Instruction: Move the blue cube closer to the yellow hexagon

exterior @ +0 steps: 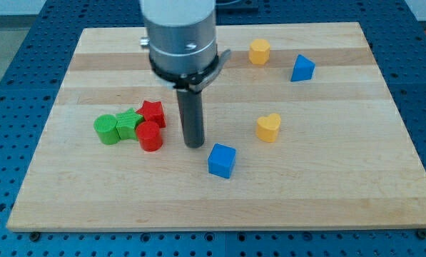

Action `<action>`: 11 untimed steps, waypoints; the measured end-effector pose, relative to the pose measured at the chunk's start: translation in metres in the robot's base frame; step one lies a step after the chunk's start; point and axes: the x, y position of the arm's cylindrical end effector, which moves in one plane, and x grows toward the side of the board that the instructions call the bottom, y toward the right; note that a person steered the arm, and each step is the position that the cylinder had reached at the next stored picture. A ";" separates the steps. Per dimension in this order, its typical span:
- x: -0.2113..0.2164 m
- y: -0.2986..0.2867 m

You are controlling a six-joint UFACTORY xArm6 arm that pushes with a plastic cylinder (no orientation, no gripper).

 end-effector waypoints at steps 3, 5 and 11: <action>0.070 -0.001; 0.055 0.063; -0.038 0.083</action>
